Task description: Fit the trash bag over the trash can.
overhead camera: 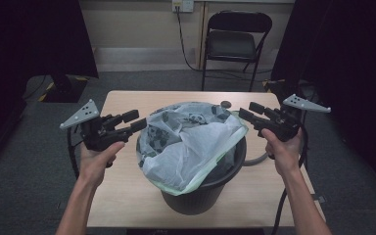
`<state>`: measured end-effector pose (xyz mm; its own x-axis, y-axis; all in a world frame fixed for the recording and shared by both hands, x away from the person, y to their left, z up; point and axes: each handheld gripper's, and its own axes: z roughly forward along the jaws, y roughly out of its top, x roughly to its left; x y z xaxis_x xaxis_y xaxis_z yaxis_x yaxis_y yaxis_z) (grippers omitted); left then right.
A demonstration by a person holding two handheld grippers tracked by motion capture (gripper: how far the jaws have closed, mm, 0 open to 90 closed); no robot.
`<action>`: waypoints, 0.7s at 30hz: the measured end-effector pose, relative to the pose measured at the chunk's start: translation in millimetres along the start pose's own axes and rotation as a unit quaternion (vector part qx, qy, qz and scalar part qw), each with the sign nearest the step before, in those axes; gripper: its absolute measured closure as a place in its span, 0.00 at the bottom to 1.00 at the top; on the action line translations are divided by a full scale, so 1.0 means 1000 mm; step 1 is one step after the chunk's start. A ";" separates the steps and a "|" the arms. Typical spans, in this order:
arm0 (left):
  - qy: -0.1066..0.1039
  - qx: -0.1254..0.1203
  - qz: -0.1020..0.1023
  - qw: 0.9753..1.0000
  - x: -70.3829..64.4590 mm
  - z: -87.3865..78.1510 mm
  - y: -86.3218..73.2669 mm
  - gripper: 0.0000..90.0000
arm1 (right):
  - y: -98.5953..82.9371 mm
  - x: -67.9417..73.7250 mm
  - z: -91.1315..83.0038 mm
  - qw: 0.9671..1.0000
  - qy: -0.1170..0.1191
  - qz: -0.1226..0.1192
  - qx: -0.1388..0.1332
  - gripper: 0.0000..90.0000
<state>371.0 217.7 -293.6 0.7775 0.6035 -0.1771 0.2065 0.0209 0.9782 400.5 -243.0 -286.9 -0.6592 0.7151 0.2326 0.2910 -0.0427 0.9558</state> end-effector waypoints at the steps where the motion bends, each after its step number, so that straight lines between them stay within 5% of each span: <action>1: 0.006 0.009 -0.001 1.000 0.001 0.004 -0.001 0.60 | 0.001 0.002 0.000 1.000 0.001 -0.001 0.000 0.46; 5: -0.006 0.007 -0.012 1.000 0.002 0.007 -0.006 1.00 | 0.002 0.009 0.001 1.000 0.008 -0.013 0.003 0.46; 15: 0.000 0.015 -0.001 1.000 -0.015 -0.018 -0.015 1.00 | 0.007 0.019 0.001 1.000 0.012 -0.024 0.004 0.44; 21: -0.028 0.023 0.008 0.999 -0.024 -0.031 -0.018 1.00 | 0.009 0.024 0.006 0.999 0.020 -0.027 0.007 0.44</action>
<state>330.6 227.5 -303.8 0.8126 0.5580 -0.1683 0.2199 -0.0261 0.9752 391.6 -222.5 -274.0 -0.7012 0.6877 0.1879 0.2639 0.0055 0.9645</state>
